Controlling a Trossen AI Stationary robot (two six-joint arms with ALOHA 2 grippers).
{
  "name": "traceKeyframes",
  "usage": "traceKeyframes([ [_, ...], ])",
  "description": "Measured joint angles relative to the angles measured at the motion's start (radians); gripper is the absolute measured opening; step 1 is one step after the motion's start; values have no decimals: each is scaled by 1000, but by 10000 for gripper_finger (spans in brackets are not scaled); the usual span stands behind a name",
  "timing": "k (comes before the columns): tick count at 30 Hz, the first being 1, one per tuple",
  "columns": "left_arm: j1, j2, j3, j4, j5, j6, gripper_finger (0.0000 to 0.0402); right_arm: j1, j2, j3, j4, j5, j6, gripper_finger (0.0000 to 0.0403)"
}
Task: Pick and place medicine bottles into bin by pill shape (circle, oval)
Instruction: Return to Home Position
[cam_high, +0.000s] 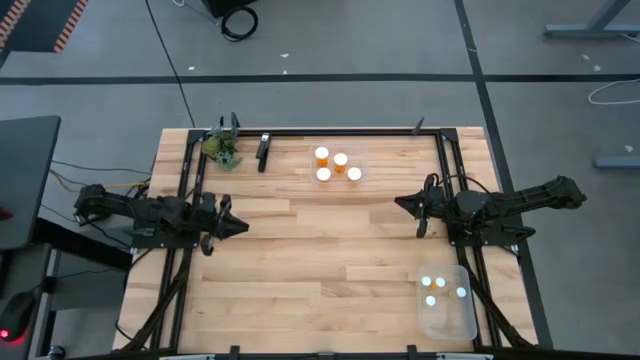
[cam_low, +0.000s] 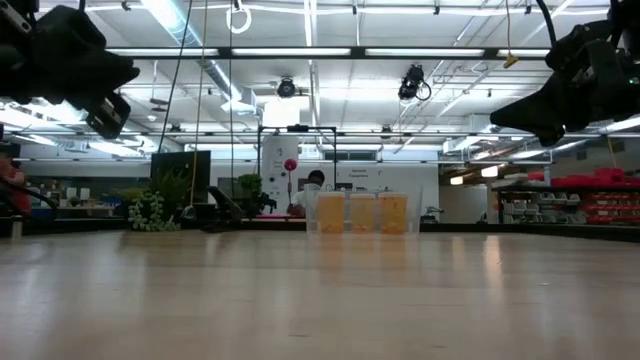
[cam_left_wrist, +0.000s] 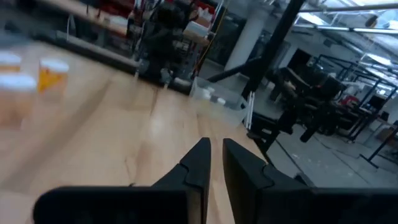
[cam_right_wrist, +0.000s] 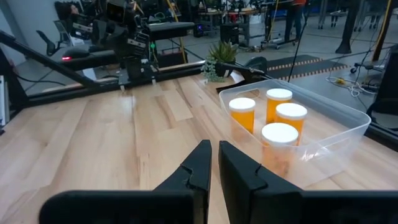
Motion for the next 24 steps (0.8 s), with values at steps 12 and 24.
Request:
traceKeyframes([
  [12,0,1,0,-8,0,-43,60,0,10,0,-1,0,0,37],
  [24,0,1,-1,-8,0,-43,57,0,10,0,-1,0,0,37],
])
